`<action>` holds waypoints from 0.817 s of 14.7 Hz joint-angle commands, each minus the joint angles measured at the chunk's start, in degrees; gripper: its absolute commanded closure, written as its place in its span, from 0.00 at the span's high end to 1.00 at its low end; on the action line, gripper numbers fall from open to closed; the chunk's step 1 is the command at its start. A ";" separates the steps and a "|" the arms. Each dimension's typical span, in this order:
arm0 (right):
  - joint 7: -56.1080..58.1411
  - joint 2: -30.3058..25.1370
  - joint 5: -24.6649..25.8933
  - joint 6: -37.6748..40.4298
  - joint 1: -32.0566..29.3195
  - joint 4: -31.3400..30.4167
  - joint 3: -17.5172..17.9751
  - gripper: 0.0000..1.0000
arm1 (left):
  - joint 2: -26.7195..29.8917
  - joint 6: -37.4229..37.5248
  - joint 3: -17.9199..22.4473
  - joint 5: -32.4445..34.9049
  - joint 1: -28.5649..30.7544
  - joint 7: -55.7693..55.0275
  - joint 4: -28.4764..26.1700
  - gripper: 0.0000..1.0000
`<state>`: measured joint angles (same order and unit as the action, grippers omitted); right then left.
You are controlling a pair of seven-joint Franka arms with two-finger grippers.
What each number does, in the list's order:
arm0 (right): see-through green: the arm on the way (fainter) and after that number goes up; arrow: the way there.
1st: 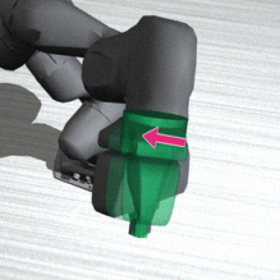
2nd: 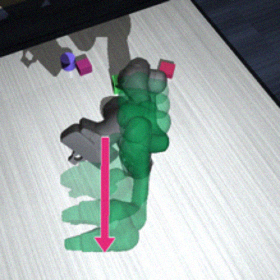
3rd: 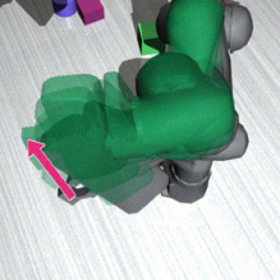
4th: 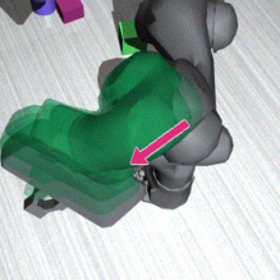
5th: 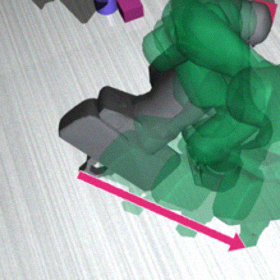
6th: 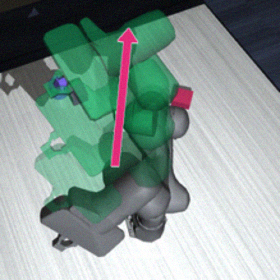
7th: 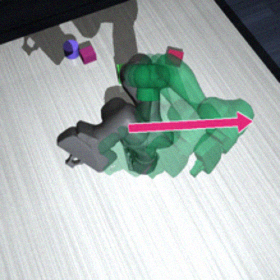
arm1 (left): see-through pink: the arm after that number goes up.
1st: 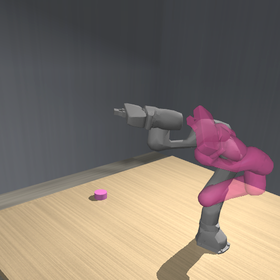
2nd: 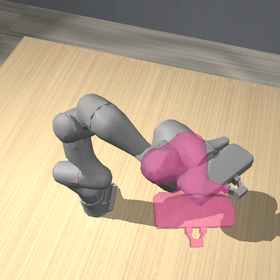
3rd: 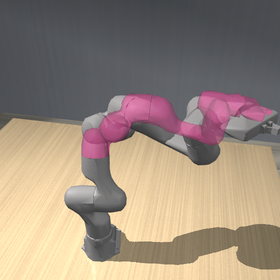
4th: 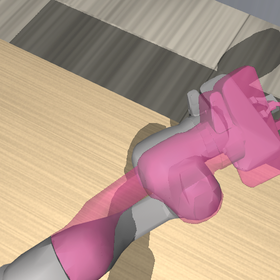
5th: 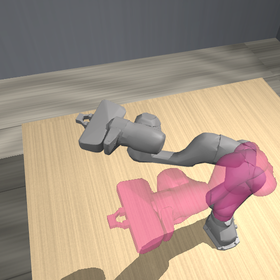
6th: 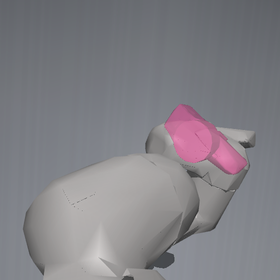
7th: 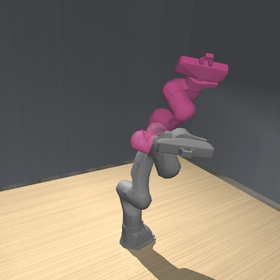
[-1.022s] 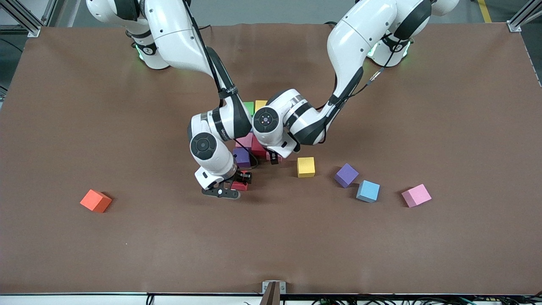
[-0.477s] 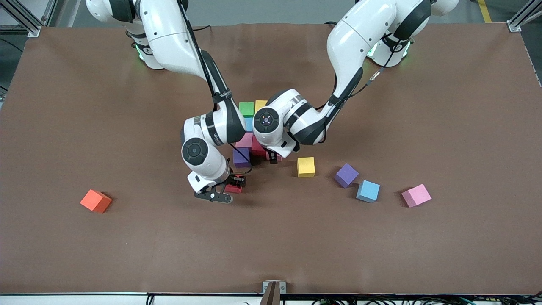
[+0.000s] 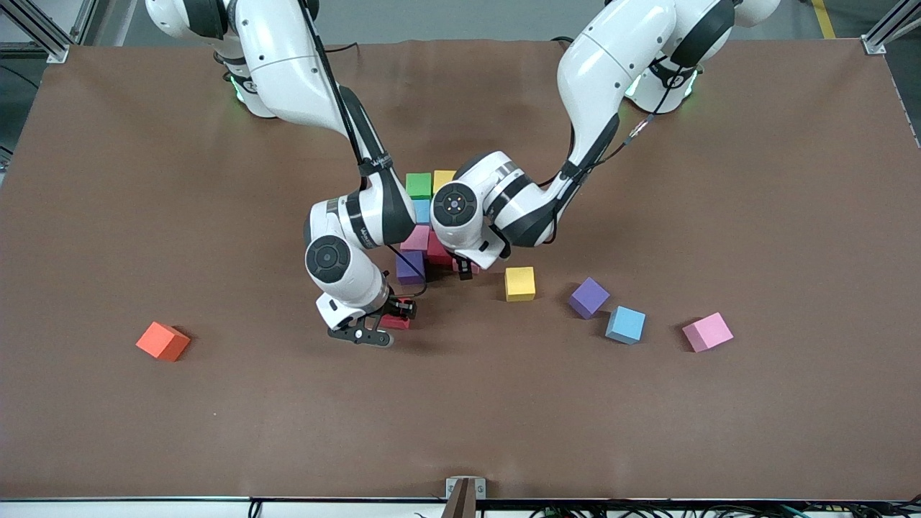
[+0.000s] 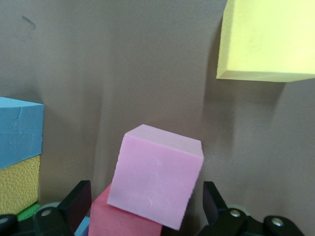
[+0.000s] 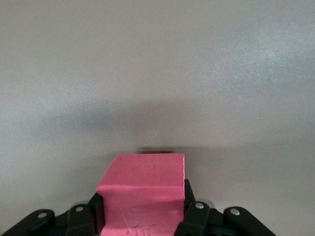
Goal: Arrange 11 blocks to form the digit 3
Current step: 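Set the pink cube on the column and open the left gripper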
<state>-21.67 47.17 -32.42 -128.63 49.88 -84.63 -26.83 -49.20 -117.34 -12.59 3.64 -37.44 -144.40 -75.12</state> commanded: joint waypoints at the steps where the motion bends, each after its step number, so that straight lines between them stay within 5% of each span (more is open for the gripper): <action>1: -0.04 -0.77 0.69 0.58 -0.23 -0.01 0.81 0.30 | 2.44 1.41 0.02 -0.38 0.27 -0.18 -0.90 1.00; 12: -0.31 -0.41 0.87 0.49 0.30 -0.01 2.31 0.30 | 3.40 6.42 0.29 3.57 5.53 12.36 -0.90 1.00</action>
<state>-21.75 47.18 -32.42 -128.59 50.25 -84.58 -25.01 -47.47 -112.26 -12.24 6.28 -33.83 -135.85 -75.14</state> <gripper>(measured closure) 0.405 0.000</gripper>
